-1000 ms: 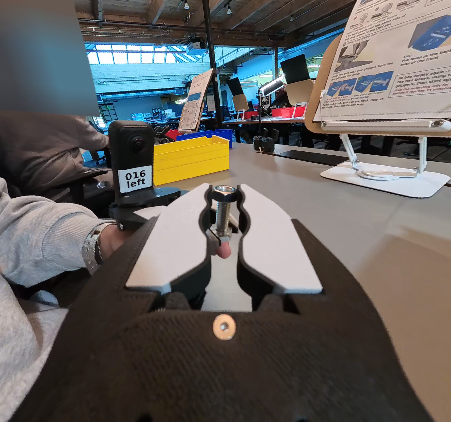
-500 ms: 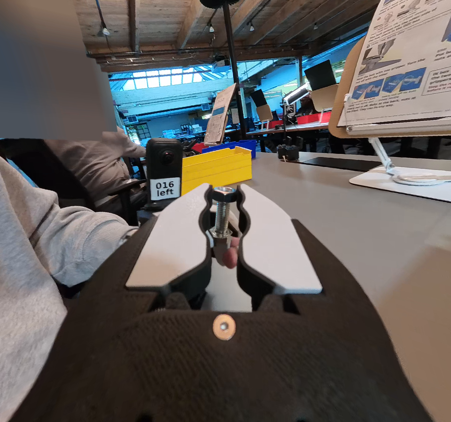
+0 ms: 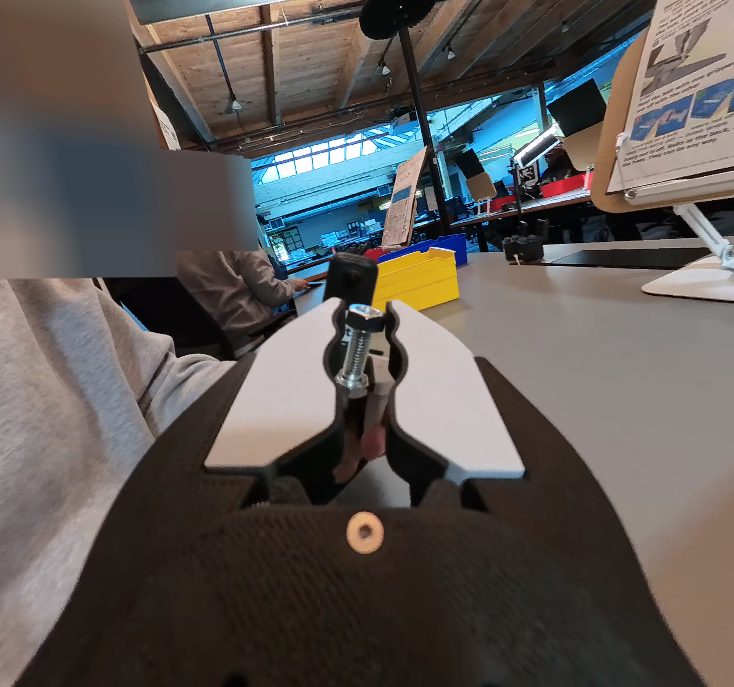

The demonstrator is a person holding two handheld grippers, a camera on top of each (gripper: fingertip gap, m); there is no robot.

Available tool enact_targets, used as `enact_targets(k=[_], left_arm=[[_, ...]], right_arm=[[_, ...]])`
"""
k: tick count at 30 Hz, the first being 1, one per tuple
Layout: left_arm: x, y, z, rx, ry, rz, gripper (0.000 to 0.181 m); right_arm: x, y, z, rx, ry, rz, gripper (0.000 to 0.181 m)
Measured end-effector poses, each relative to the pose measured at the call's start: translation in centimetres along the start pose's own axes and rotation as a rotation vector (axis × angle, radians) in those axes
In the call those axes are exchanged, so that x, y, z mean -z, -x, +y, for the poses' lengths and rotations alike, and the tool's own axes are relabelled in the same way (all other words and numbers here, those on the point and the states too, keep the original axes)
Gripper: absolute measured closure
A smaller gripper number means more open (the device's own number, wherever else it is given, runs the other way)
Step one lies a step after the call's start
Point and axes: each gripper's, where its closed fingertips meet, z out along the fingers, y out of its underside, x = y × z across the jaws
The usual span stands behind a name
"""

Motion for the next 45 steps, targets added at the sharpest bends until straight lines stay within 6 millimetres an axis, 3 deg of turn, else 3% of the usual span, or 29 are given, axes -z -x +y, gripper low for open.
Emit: enact_targets(k=[6, 12, 15, 34, 39, 42, 45], left_arm=[[0.0, -0.6, -0.1, 0.105, -0.014, 0.078, 0.163], [0.1, -1.3, -0.2, 0.182, -0.017, 0.150, 0.163], [0.2, -1.9, -0.4, 0.277, -0.020, 0.225, 0.163], [0.6, -4.8, -0.2, 0.493, 0.039, 0.495, 0.163], [0.6, -3.2, -0.4, 0.354, 0.030, 0.361, 0.163], [0.7, -1.4, -0.5, 0.222, 0.028, 0.218, 0.163], [1.0, 0.3, -1.1, 0.067, 0.007, 0.070, 0.163]], right_arm=[[0.0, 0.8, -0.3, -0.126, -0.042, -0.122, 0.163], [0.0, 1.0, -0.3, -0.108, -0.035, -0.142, 0.163], [0.0, 1.5, -0.5, -0.147, -0.043, -0.188, 0.163], [0.1, 4.3, -0.9, -0.300, -0.037, -0.441, 0.163], [0.0, 4.0, -0.8, -0.310, -0.037, -0.430, 0.163], [-0.1, 2.6, -0.9, -0.262, -0.056, -0.329, 0.161], [0.0, 0.5, -1.0, -0.199, -0.090, -0.176, 0.143]])
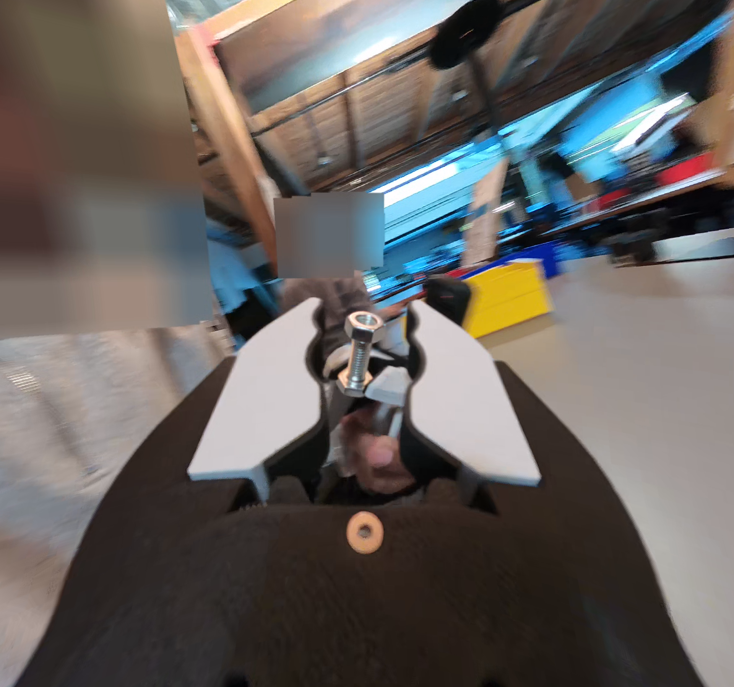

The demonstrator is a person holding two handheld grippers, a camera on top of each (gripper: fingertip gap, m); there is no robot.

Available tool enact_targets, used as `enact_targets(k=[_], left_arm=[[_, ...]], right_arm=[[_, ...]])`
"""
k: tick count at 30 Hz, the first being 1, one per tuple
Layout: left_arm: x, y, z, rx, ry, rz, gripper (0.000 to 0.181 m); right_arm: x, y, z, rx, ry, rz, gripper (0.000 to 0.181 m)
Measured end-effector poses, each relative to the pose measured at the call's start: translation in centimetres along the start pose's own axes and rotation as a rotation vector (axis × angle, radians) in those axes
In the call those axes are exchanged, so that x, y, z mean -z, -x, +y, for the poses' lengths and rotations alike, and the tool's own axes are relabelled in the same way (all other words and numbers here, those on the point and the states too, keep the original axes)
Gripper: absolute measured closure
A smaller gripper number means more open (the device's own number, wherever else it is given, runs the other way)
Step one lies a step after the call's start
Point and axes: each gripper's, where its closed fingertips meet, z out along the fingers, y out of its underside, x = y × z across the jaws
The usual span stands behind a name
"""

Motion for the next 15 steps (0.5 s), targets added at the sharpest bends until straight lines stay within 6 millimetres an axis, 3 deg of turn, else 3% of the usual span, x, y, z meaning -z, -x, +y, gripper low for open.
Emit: enact_targets(k=[3, 7, 11, 15], left_arm=[[0.5, 1.7, -0.8, -0.166, -0.041, -0.175, 0.164], [0.8, 2.6, -1.2, -0.297, -0.063, -0.298, 0.164], [0.8, 3.1, -1.1, -0.375, -0.049, -0.363, 0.163], [0.7, 3.2, -1.0, -0.435, -0.038, -0.395, 0.163]], right_arm=[[0.6, -1.5, -0.5, 0.066, -0.010, 0.127, 0.138], [1.4, -3.3, -0.2, 0.184, 0.039, 0.309, 0.147], [1.1, -3.0, 0.1, 0.152, 0.042, 0.315, 0.152], [1.0, -2.4, -0.3, 0.258, 0.043, 0.347, 0.161]])
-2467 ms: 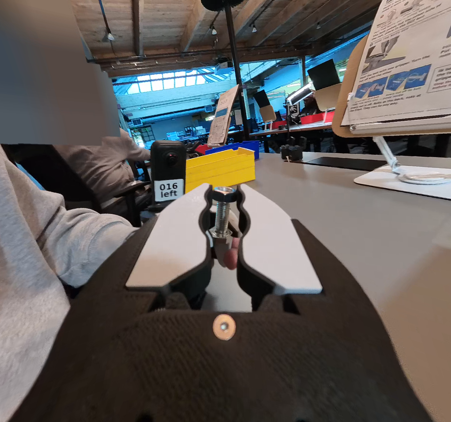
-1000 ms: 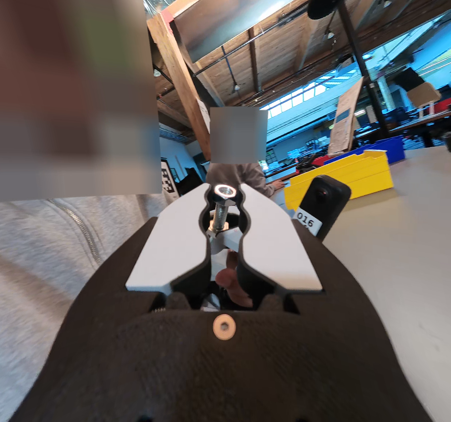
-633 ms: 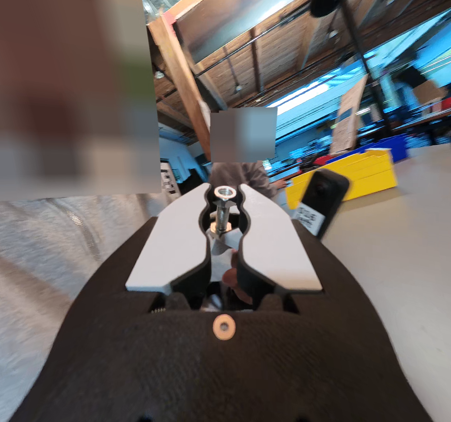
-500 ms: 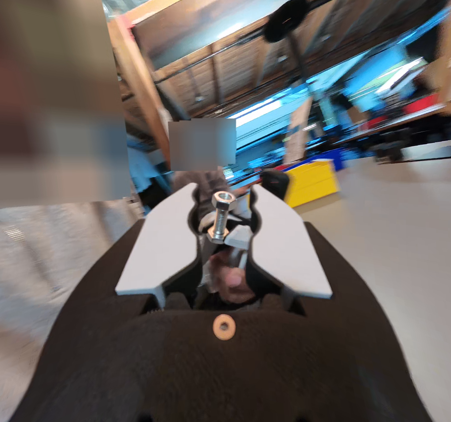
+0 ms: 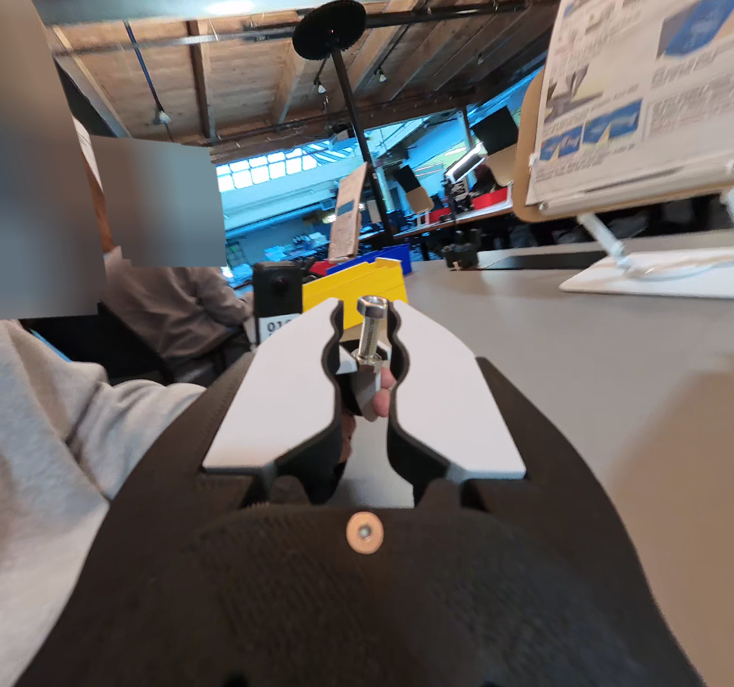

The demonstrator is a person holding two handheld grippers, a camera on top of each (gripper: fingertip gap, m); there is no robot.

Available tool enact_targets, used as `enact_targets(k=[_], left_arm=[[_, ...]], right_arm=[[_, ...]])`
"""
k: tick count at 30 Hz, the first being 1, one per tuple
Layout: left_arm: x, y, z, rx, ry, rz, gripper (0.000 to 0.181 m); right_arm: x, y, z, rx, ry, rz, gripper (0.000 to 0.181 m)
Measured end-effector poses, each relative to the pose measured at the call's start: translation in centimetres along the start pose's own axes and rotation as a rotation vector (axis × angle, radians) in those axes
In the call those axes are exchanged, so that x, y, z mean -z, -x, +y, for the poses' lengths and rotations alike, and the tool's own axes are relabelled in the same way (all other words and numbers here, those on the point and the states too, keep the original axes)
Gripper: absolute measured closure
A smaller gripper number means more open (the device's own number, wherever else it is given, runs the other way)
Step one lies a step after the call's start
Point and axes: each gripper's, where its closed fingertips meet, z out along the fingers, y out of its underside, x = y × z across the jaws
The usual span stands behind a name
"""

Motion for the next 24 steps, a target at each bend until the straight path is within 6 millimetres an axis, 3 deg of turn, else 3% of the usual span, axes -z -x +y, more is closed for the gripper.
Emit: enact_targets(k=[5, 17, 24], left_arm=[[-0.1, -0.4, 0.1, -0.016, -0.003, 0.002, 0.163], [-0.7, -1.6, 1.1, -0.063, 0.046, 0.034, 0.163], [-0.6, -1.5, 0.6, -0.065, 0.019, 0.024, 0.163]], right_arm=[[-0.5, 0.5, 0.4, 0.088, 0.019, 0.017, 0.156], [-1.0, 1.1, 0.9, 0.089, 0.031, -0.016, 0.146], [-1.0, 1.1, 0.9, 0.098, 0.031, -0.014, 0.147]])
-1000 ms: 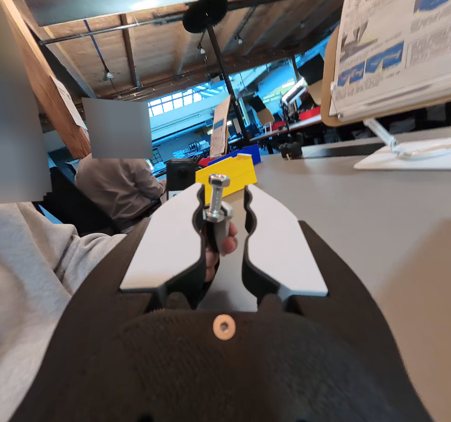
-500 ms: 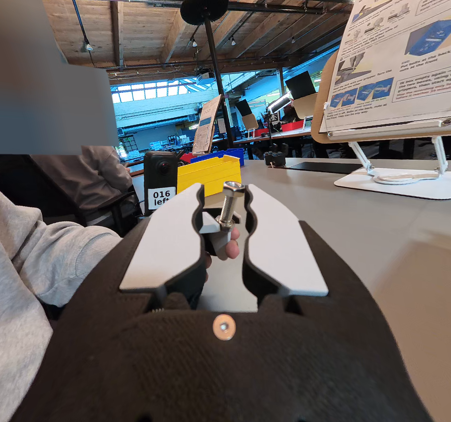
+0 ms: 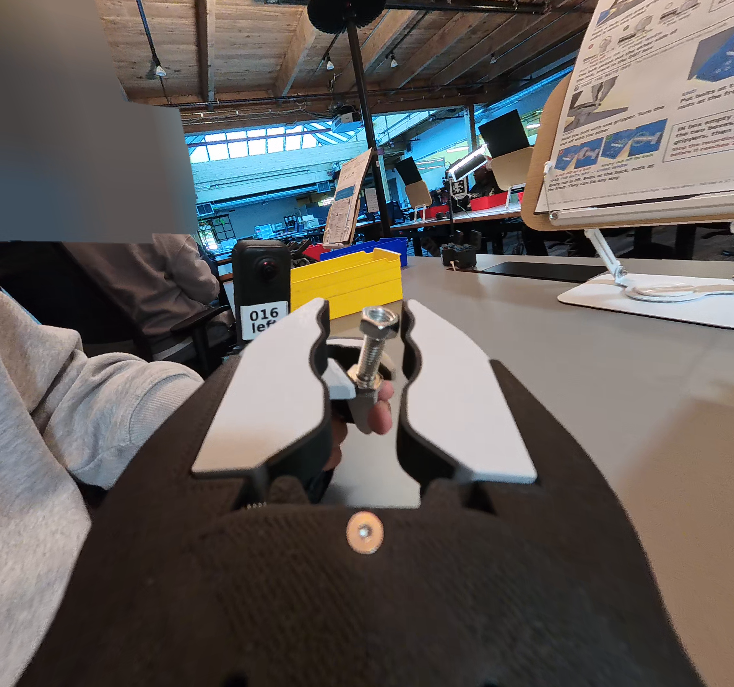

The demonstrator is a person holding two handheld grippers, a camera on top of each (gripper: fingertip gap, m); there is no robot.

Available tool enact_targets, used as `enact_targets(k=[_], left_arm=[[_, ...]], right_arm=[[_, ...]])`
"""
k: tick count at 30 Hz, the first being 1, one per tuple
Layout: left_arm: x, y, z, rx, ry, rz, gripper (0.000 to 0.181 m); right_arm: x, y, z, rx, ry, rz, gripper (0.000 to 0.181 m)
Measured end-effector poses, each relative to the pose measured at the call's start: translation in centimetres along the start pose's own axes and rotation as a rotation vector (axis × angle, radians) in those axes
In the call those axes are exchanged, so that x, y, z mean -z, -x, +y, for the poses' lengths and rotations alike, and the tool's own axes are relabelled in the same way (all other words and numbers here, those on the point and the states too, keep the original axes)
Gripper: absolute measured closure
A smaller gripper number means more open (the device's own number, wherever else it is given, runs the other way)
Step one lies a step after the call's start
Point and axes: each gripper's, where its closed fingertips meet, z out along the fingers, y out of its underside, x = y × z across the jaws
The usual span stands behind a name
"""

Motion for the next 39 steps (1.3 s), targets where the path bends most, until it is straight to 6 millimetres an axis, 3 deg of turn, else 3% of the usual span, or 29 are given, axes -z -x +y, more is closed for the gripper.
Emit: enact_targets(k=[7, 12, 22, 39], left_arm=[[0.2, 0.3, -0.5, 0.004, -0.027, -0.019, 0.163], [0.1, 0.2, -0.4, 0.010, -0.019, -0.009, 0.163], [0.2, -0.6, -0.6, 0.065, -0.028, 0.065, 0.163], [1.2, -4.1, -2.0, 0.482, -0.047, 0.464, 0.163]], right_arm=[[0.2, -0.6, 0.0, -0.010, -0.004, 0.034, 0.146], [0.3, -0.7, 0.3, 0.006, 0.038, 0.049, 0.164], [0.5, 0.0, -0.1, -0.050, 0.009, -0.052, 0.164], [1.1, 2.7, -1.2, -0.177, -0.022, -0.332, 0.164]])
